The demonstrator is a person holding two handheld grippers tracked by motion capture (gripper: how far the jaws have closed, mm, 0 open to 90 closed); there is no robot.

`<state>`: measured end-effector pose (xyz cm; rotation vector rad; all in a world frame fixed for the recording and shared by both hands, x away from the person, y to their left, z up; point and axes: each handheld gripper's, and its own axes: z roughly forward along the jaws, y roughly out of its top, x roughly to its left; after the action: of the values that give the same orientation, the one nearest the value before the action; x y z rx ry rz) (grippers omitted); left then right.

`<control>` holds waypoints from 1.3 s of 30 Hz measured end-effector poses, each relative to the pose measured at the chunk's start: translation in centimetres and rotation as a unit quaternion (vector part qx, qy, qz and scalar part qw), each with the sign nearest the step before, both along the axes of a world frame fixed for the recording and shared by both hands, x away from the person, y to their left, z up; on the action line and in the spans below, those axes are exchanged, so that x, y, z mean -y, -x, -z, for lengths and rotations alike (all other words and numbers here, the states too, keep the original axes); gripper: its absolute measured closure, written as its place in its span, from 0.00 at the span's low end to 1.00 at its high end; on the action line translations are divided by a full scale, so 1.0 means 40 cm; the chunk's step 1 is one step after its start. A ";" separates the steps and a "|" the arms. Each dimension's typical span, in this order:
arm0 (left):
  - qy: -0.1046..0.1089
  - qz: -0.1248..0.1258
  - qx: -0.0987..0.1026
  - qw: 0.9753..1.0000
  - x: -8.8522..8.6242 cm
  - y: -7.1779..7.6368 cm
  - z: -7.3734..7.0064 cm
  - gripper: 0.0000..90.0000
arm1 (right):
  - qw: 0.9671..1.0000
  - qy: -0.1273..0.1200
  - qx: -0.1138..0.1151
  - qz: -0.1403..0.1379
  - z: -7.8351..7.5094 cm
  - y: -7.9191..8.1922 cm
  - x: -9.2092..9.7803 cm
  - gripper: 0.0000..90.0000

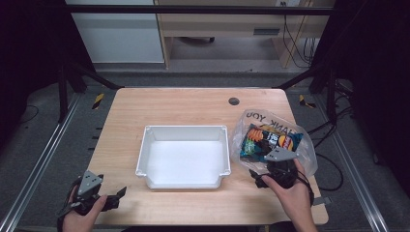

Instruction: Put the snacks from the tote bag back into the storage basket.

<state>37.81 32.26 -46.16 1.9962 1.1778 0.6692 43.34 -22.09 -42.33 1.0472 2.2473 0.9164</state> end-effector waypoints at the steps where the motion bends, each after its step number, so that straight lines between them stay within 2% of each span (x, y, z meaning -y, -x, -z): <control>1: 0.001 -0.002 -0.001 1.000 0.001 0.000 0.002 0.06 | 1.000 0.008 -0.005 -0.009 -0.011 -0.002 0.002 0.07; 2: 0.001 -0.002 -0.001 1.000 0.001 0.000 0.003 0.06 | 0.999 0.030 -0.017 -0.023 -0.030 -0.007 0.006 0.07; 3: 0.001 -0.003 0.000 1.000 0.000 -0.001 0.004 0.06 | 0.999 0.038 -0.023 -0.028 -0.038 -0.009 0.009 0.07; 7: 0.002 -0.004 0.001 1.000 -0.002 -0.003 0.005 0.06 | 0.998 0.042 -0.038 -0.041 -0.065 -0.020 0.025 0.09; 12: 0.003 -0.008 0.000 1.000 -0.003 -0.007 0.006 0.06 | 0.997 0.031 -0.034 -0.056 -0.103 -0.028 0.040 0.10; 13: 0.002 -0.009 0.000 1.000 -0.003 -0.007 0.006 0.06 | 0.997 0.034 -0.034 -0.065 -0.125 -0.036 0.047 0.11; 15: 0.001 -0.009 0.000 1.000 -0.004 -0.007 0.006 0.06 | 0.997 0.035 -0.029 -0.067 -0.136 -0.040 0.050 0.13; 18: 0.001 -0.010 0.000 1.000 -0.005 -0.007 0.006 0.06 | 0.996 0.039 -0.028 -0.071 -0.177 -0.061 0.065 0.14; 21: 0.002 -0.010 0.000 1.000 -0.006 -0.007 0.004 0.06 | 0.996 0.048 -0.026 -0.074 -0.188 -0.070 0.070 0.14; 27: -0.007 -0.005 -0.001 1.000 0.001 0.002 0.003 0.06 | 0.993 0.075 -0.046 -0.076 -0.208 -0.098 0.093 0.15; 30: -0.007 -0.005 0.002 1.000 0.003 0.006 0.001 0.06 | 0.990 0.099 -0.058 -0.079 -0.211 -0.107 0.104 0.15; 34: -0.007 -0.003 0.000 1.000 0.004 0.005 0.004 0.06 | 0.990 0.106 -0.057 -0.078 -0.220 -0.112 0.116 0.15; 37: -0.011 -0.003 -0.005 1.000 0.001 -0.002 0.008 0.06 | 0.990 0.103 -0.055 -0.084 -0.229 -0.121 0.120 0.15; 39: -0.010 -0.005 -0.005 1.000 0.001 -0.005 0.010 0.06 | 0.990 0.092 -0.058 -0.089 -0.239 -0.127 0.117 0.15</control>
<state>38.00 32.22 -46.54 2.0132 1.1925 0.6808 48.41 -26.78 -32.75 0.8480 2.4995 0.7155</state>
